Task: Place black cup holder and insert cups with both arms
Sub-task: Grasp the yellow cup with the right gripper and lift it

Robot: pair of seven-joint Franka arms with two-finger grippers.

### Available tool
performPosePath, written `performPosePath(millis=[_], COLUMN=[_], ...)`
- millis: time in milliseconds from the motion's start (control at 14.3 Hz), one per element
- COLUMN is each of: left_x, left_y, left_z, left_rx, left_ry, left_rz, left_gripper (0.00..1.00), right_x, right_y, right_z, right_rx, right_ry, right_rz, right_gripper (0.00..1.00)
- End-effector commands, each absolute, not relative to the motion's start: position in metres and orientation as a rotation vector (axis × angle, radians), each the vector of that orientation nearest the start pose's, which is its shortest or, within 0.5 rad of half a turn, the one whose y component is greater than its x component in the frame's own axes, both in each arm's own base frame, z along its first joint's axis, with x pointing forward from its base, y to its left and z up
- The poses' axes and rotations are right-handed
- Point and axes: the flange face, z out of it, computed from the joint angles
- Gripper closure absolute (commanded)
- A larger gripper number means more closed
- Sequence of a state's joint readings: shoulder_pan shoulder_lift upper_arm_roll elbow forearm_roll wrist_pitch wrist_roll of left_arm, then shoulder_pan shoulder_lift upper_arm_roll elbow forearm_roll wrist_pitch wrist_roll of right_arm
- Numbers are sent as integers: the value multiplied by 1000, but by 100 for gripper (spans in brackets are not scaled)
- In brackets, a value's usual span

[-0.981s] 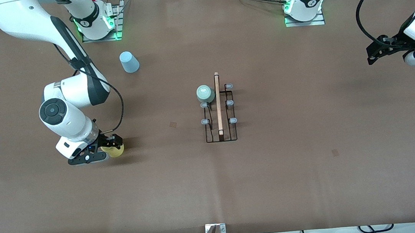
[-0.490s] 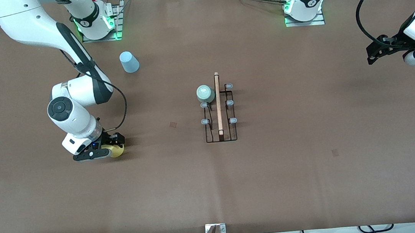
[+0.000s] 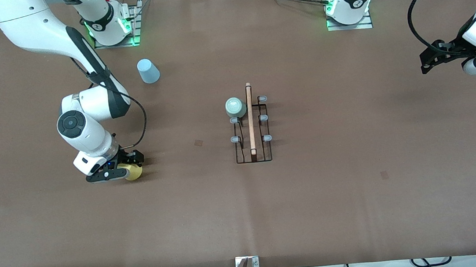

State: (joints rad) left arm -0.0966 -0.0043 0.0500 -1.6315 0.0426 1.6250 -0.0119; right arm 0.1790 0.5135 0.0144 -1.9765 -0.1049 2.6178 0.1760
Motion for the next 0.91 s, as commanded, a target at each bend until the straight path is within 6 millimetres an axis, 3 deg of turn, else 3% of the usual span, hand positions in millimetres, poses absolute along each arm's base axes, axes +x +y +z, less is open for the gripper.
performPosePath(millis=[0, 280, 420, 560, 840], left_x=[556, 556, 556, 556, 556], left_y=[-22, -22, -22, -22, -20], left_z=[609, 609, 609, 609, 609], left_rx=[-3099, -3099, -3099, -3099, -3099], left_ry=[88, 88, 88, 85, 83], left_rz=[8, 8, 11, 11, 11], left_gripper=[0, 0, 0, 0, 0], right_x=[613, 617, 618, 619, 604], right_y=[120, 113, 131, 148, 235], right_z=[220, 231, 264, 309, 369], right_rx=[-3158, -3160, -3146, -3145, -3126], right_ry=[-205, -288, -318, -271, 128], right_rz=[-249, -275, -329, -321, -250], right_gripper=[19, 68, 86, 87, 88])
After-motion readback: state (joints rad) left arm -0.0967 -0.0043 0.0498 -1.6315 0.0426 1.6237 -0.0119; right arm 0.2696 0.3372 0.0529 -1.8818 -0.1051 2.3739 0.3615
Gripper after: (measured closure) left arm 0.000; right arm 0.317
